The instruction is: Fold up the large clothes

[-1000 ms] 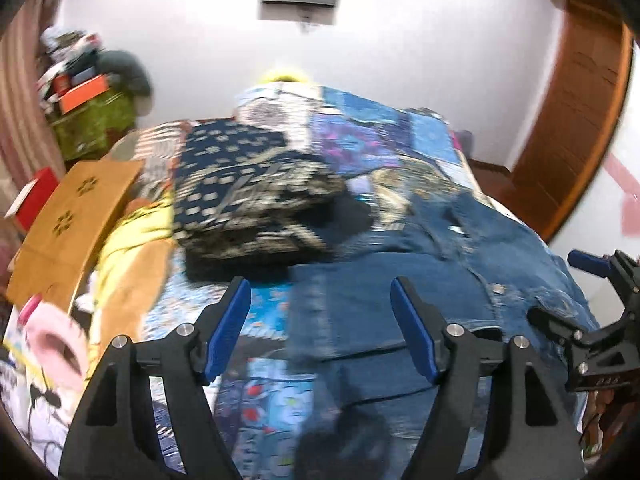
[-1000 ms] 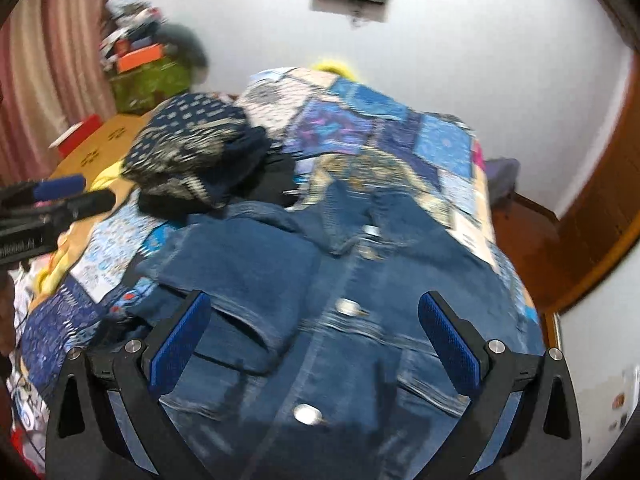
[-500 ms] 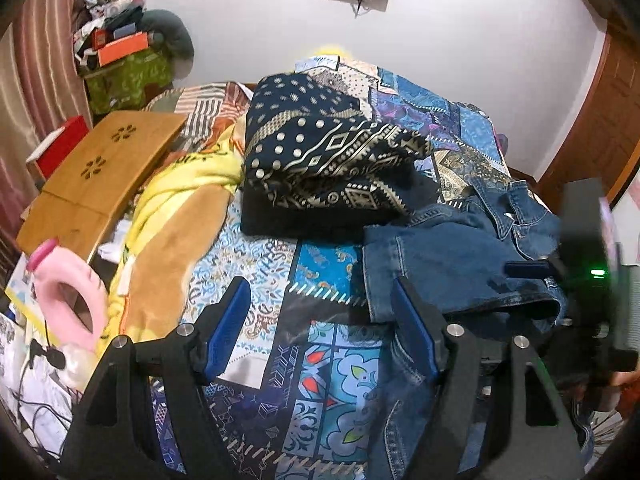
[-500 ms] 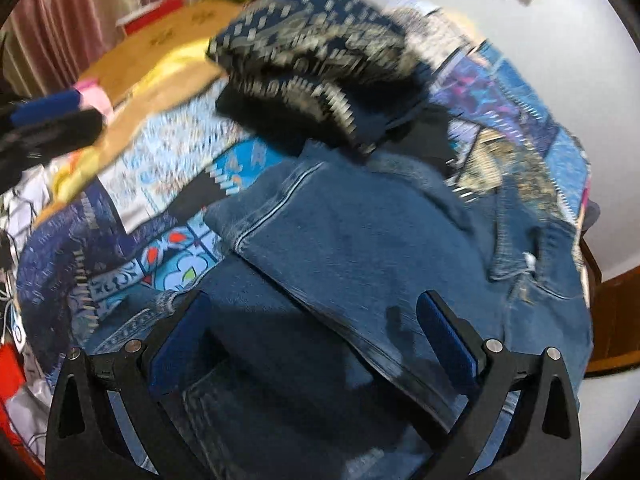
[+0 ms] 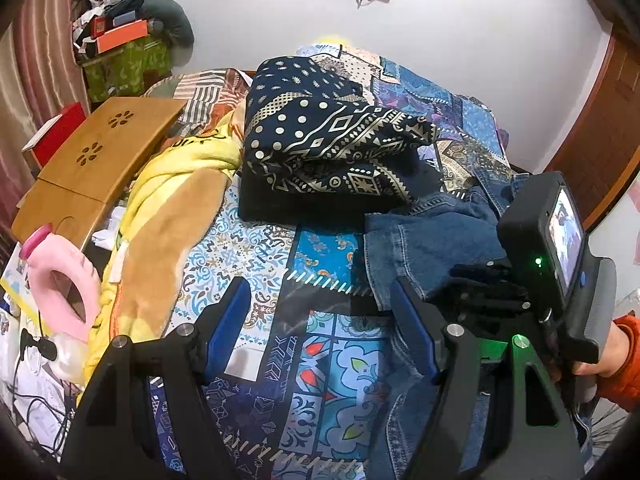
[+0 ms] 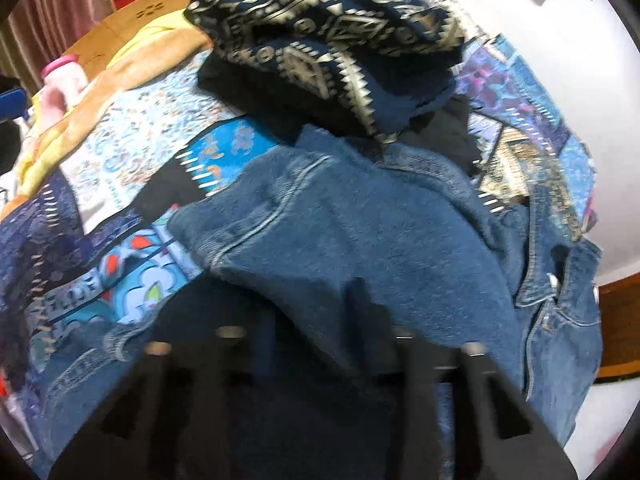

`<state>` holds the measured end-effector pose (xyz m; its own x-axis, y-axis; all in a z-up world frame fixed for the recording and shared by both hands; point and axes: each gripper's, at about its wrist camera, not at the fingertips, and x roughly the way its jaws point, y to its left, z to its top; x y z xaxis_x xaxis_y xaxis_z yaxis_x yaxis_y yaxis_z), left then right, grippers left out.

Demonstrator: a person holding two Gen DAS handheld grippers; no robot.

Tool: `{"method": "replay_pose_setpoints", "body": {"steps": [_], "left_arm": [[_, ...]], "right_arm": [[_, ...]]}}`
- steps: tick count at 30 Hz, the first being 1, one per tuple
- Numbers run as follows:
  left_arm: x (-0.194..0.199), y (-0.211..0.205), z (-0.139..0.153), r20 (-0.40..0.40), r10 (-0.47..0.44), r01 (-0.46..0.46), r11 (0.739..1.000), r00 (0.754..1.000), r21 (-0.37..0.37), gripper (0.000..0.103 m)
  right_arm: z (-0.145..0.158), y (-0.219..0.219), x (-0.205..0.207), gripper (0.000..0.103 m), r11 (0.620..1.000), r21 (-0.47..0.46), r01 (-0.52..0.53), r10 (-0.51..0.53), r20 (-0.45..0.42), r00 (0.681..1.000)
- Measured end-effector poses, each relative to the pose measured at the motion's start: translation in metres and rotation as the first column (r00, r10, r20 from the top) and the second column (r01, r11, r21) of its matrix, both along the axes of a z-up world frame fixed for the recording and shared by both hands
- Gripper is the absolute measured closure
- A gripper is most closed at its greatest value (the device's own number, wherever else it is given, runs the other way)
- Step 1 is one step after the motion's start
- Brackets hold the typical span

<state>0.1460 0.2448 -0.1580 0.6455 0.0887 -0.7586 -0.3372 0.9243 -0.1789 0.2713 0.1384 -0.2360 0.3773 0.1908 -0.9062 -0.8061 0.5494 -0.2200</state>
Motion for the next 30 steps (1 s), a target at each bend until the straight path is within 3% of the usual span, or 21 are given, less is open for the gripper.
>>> {"method": "replay_pose_setpoints", "body": {"steps": [1, 4, 11, 16, 20, 23, 30], "left_arm": [[0.0, -0.002, 0.002, 0.002, -0.002, 0.002, 1.0, 1.0, 0.005, 0.032], [-0.001, -0.008, 0.007, 0.008, -0.01, 0.01, 1.0, 1.0, 0.02, 0.032], [0.0, -0.027, 0.022, 0.031, -0.038, 0.037, 0.997, 0.999, 0.061, 0.032], [0.004, -0.048, 0.033, 0.044, -0.072, 0.068, 0.994, 0.996, 0.088, 0.032], [0.01, -0.067, 0.037, 0.039, -0.105, 0.099, 0.988, 0.994, 0.119, 0.032], [0.016, -0.079, 0.036, 0.027, -0.128, 0.124, 0.985, 0.991, 0.123, 0.032], [0.034, -0.106, 0.027, -0.012, -0.17, 0.17, 0.98, 0.985, 0.106, 0.032]], "right_arm": [[0.003, -0.003, 0.002, 0.093, 1.0, 0.019, 0.012, -0.012, -0.003, 1.0], [0.021, -0.017, 0.006, 0.096, 0.993, 0.104, 0.05, -0.05, -0.003, 0.999], [0.072, -0.053, 0.002, 0.096, 0.972, 0.217, 0.085, -0.112, 0.115, 0.987], [0.099, -0.097, 0.013, 0.097, 0.935, 0.309, 0.173, -0.216, 0.11, 0.97], [0.119, -0.15, 0.019, 0.097, 0.877, 0.393, 0.278, -0.334, 0.08, 0.939], [0.122, -0.2, 0.025, 0.097, 0.809, 0.443, 0.387, -0.438, 0.015, 0.899], [0.078, -0.286, 0.031, 0.096, 0.676, 0.436, 0.594, -0.574, -0.193, 0.796]]}}
